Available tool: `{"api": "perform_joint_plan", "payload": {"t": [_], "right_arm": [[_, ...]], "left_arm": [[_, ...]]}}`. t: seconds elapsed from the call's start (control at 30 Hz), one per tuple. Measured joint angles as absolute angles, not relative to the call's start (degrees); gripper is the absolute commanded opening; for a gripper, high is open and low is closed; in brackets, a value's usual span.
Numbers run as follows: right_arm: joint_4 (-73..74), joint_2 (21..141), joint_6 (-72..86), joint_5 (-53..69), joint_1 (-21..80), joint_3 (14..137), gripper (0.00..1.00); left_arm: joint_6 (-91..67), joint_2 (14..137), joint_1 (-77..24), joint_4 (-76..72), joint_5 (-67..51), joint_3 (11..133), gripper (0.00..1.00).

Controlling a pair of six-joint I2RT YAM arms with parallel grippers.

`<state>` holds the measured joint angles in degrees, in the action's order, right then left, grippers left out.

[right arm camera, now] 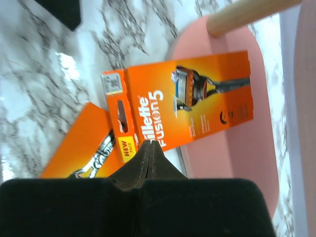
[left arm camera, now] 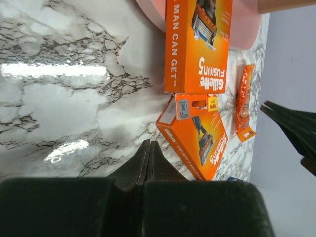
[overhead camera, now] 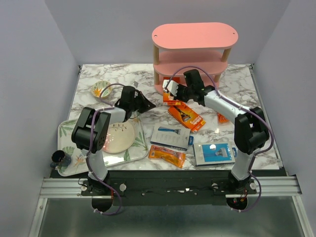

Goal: Place and organize the shaving razors onto the shelf

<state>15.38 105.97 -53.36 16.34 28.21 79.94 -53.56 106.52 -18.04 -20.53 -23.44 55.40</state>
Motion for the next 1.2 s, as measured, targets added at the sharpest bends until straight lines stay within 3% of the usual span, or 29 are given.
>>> {"api": "perform_joint_plan", "payload": {"t": [0.6, 1.2], "right_arm": [[33.61, 119.46, -59.53, 21.78, 28.82, 96.33, 0.01], [28.38, 123.44, -62.04, 9.67, 29.32, 96.99, 0.01]], "left_arm": [[-52.31, 102.21, -13.58, -20.47, -23.38, 52.97, 0.00], [-51.83, 102.21, -12.71, -20.49, -23.20, 52.75, 0.00]]}}
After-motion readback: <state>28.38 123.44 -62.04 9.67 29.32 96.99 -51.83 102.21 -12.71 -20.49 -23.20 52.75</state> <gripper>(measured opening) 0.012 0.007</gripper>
